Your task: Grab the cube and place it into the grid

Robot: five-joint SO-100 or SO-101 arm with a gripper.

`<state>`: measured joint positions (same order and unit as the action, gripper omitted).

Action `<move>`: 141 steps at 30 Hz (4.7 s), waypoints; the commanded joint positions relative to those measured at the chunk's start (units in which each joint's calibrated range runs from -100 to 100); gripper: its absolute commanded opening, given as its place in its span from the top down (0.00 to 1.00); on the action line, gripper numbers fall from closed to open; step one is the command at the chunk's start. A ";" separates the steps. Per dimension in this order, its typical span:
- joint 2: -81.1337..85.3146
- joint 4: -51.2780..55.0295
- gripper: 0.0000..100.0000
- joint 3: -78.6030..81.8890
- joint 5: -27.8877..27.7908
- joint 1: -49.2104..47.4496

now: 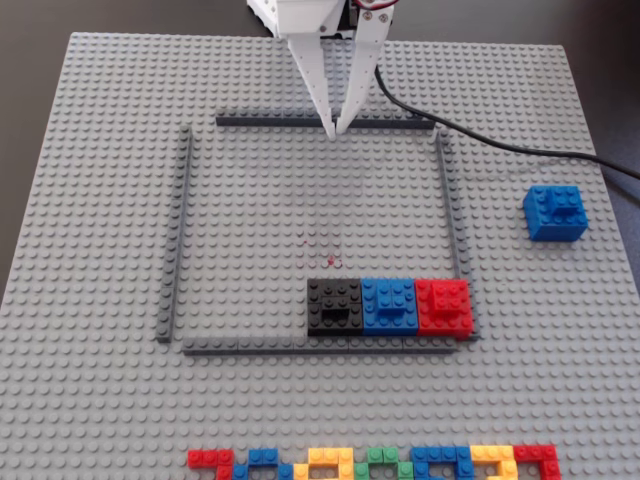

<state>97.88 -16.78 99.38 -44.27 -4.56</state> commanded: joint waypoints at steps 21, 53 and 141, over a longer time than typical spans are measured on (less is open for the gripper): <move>2.12 -3.01 1.00 0.53 -1.32 5.63; -18.86 6.03 1.00 -39.53 2.69 -5.06; -130.90 16.39 0.72 -137.31 17.05 -25.17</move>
<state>-34.52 -0.51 -32.83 -27.33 -29.64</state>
